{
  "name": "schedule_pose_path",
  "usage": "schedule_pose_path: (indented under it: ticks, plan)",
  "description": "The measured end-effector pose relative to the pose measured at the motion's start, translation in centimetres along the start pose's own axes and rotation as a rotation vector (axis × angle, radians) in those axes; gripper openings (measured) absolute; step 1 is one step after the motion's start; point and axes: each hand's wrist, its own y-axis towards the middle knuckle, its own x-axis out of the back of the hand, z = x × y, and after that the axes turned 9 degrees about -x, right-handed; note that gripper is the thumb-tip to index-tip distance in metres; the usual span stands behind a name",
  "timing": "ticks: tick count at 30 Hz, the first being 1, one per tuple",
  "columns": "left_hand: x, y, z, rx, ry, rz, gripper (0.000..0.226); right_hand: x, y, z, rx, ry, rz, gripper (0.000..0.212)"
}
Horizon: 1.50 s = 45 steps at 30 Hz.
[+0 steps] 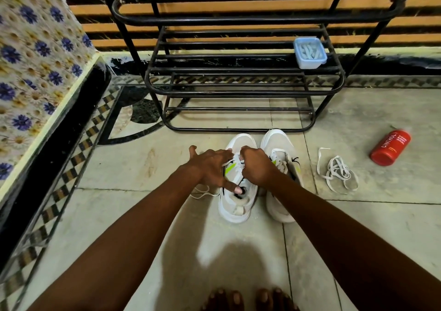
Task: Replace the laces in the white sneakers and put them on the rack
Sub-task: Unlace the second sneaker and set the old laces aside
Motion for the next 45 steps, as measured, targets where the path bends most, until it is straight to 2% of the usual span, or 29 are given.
schedule_pose_path:
  ticks: [3,6,8,10,14,17,19,22,24,26,29,31,33,35,37,39,41,43,45]
  plan:
    - [0.0,0.2,-0.6,0.017,0.037,-0.014,0.133,0.2,0.1,-0.6,0.036,0.116,-0.056,0.018]
    - [0.0,0.5,-0.9,0.01,0.059,-0.024,0.134,0.6,-0.2,-1.2,0.228,0.254,-0.184,0.013]
    - [0.0,0.6,-1.0,0.015,0.061,-0.019,0.134,0.8,-0.1,-1.6,0.237,0.292,-0.211,0.017]
    - [0.1,0.5,-1.1,0.03,0.065,-0.003,0.135,0.8,-0.1,-1.4,0.166,0.221,-0.181,0.023]
    - [0.2,0.4,-1.6,0.036,0.068,0.014,0.129,0.6,0.4,-0.8,-0.011,-0.12,-0.024,0.02]
    - [0.3,0.8,-2.1,0.045,0.083,0.018,0.121,0.9,0.7,-0.4,-0.018,-0.217,0.009,0.021]
    - [0.4,1.0,-2.2,0.053,0.095,0.008,0.119,1.1,0.7,-0.3,-0.01,-0.127,0.037,0.022]
    - [0.3,0.8,-2.2,0.065,0.098,0.003,0.121,1.6,-0.1,0.0,-0.045,0.174,0.027,0.021]
    - [0.3,0.7,-2.2,0.069,0.104,0.01,0.123,1.9,-0.5,-0.1,-0.078,0.234,0.021,0.015]
    - [0.1,0.9,-2.2,0.071,0.105,0.013,0.123,2.4,-0.5,-0.1,-0.082,0.149,0.077,0.013]
    - [0.0,1.0,-2.3,0.074,0.117,0.009,0.122,3.3,-0.4,0.6,-0.004,-0.203,0.103,0.035]
    - [0.0,0.9,-2.4,0.08,0.118,0.013,0.123,2.9,0.1,0.6,-0.007,-0.282,0.117,0.031]
    - [0.0,0.8,-2.5,0.088,0.113,0.016,0.125,2.8,0.2,0.4,-0.066,-0.035,0.121,0.025]
    - [0.1,0.8,-2.6,0.085,0.114,0.016,0.125,3.2,0.1,0.3,-0.109,0.452,0.131,0.015]
    - [0.3,0.8,-2.7,0.08,0.115,0.018,0.125,3.7,-0.3,0.3,-0.102,0.696,0.105,0.022]
    - [0.4,0.8,-2.7,0.076,0.118,0.015,0.123,4.1,-0.6,0.5,-0.139,0.618,0.11,0.017]
    - [0.4,0.8,-2.8,0.07,0.117,0.013,0.121,4.4,-0.4,0.5,-0.167,0.353,0.145,0.007]
    - [0.3,0.7,-2.9,0.067,0.116,0.014,0.12,4.3,0.0,0.2,-0.126,0.048,0.127,0.02]
    - [0.1,0.8,-2.8,0.065,0.113,0.009,0.12,4.3,0.1,0.3,-0.022,0.02,0.039,0.012]
